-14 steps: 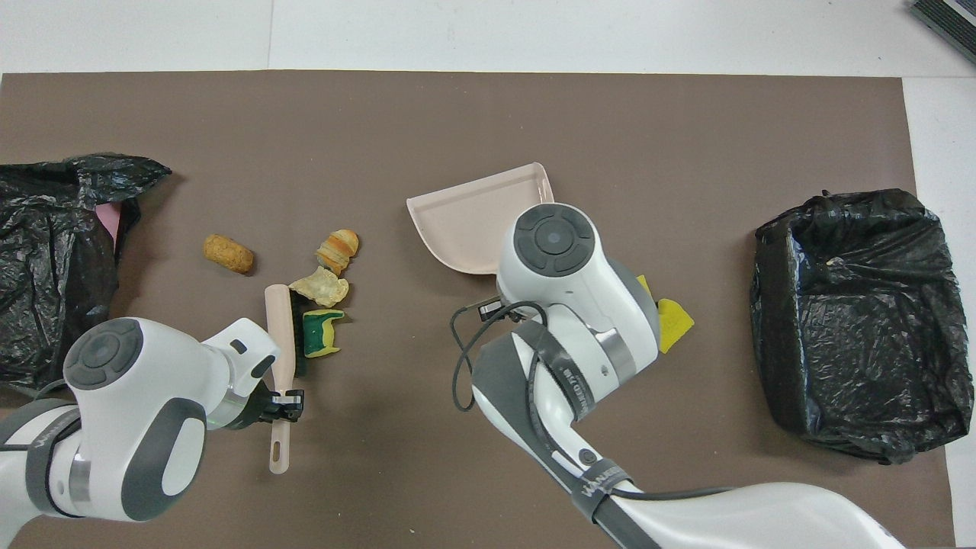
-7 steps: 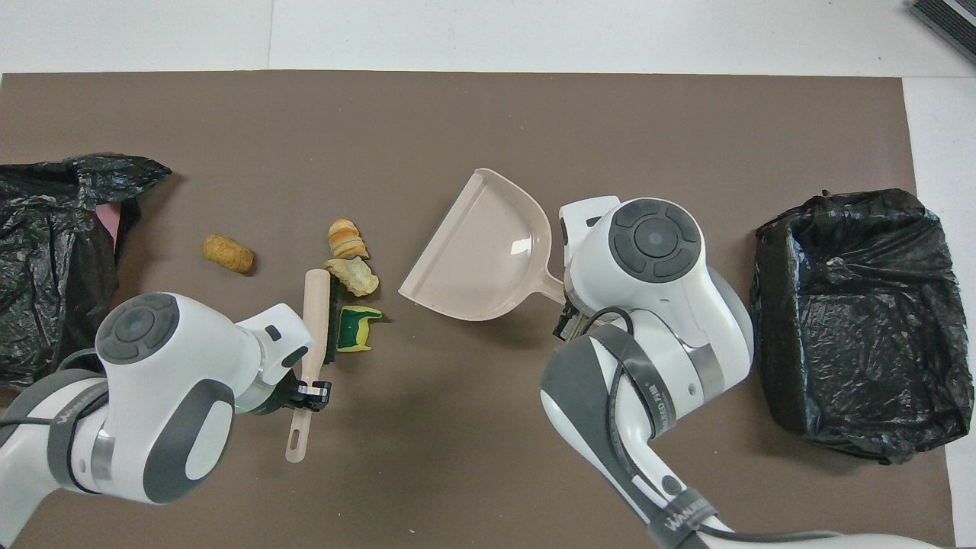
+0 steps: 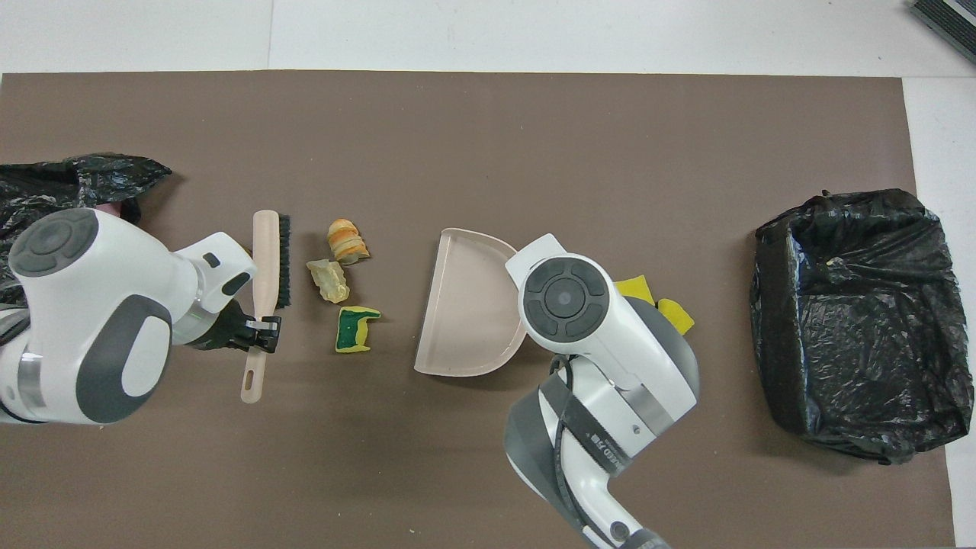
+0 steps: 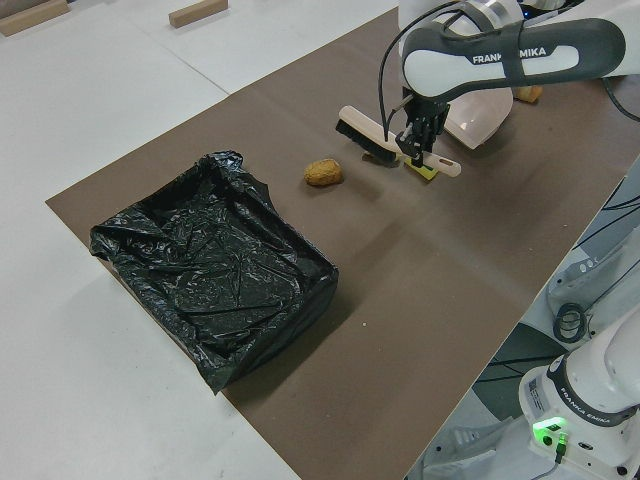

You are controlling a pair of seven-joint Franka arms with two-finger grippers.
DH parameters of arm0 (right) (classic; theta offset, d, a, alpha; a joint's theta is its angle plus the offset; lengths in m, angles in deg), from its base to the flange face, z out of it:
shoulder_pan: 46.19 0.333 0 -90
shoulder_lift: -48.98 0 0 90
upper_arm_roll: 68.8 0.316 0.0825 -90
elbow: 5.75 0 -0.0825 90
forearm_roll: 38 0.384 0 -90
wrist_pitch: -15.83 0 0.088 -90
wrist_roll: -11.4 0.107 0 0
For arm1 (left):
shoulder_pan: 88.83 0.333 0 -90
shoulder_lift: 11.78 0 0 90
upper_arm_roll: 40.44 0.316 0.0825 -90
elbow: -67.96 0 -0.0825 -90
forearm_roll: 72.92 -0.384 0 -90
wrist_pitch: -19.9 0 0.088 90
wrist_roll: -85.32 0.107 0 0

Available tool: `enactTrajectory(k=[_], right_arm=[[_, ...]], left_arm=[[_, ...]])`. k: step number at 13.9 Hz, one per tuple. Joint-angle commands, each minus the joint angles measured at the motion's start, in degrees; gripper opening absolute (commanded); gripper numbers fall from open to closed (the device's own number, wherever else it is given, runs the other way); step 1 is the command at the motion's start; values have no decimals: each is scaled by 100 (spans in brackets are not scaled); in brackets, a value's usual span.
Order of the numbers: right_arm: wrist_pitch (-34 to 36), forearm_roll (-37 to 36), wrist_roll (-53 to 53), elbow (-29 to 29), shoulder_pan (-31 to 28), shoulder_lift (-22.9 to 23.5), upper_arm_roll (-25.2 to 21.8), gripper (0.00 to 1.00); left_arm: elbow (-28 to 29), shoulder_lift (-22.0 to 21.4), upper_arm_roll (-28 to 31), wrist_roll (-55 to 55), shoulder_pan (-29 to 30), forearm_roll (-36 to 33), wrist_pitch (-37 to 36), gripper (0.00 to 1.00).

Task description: Sweep and dump trash in bin

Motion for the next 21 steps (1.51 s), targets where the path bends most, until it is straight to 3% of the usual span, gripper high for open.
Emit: enactTrajectory(k=[1,8,13,18,21], right_arm=[[-37,-217,453,112,230,67,16,0],[-318,-15,1421,-11,389,305,33,0],[-319,-6,1465,-11,389,305,25,0],[-319,-6,1482,-11,389,305,33,0],[-319,-6,1482,-2,389,305,33,0]], left_arm=[[-232,210,-30,752,793,-213,339,0],[-136,807,-30,1888,1780,-600,1132,0],[58,711,-65,1415,1193,-565,834,0],[66,624,-74,-94,166,-513,465,0],[233,509,-74,-668,-389,-101,464,0]])
